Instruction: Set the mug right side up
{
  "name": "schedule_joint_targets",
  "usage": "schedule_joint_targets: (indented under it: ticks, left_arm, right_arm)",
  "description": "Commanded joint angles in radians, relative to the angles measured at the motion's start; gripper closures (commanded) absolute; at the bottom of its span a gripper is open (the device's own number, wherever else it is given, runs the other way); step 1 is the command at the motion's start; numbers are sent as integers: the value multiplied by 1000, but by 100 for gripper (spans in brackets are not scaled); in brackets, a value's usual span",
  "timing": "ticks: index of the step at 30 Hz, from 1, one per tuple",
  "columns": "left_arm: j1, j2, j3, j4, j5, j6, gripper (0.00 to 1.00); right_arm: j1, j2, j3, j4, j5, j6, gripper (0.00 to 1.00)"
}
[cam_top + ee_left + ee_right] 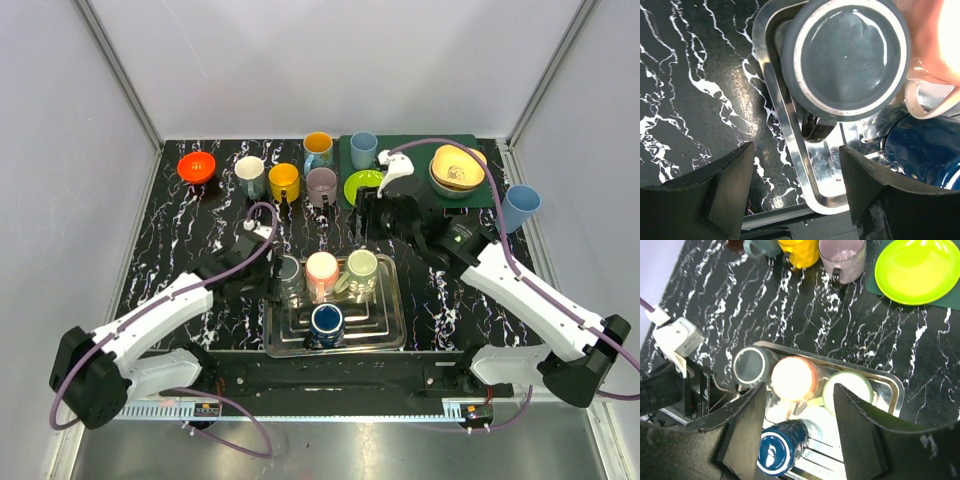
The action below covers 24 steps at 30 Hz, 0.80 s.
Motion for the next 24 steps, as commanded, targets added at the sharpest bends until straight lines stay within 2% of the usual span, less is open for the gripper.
schedule_joint_targets:
  ticks: [1,8,11,18,24]
  left_arm:
    - [4,64,57,46,57,77,30]
    - [4,159,109,84,78,123,31]
    - [4,214,127,92,101,134,35]
    - [5,272,127,103,118,132,46]
    - [10,286,120,107,121,137,65]
  right_arm:
    - [4,-46,-53,-15,32,15,38]
    - [6,-74,-78,-1,19,2,38]
    - [7,-75,-89,3,15,1,37]
    - [6,-78,-89,2,24,-11,37]
    - [6,-74,-86,3,22,-15,37]
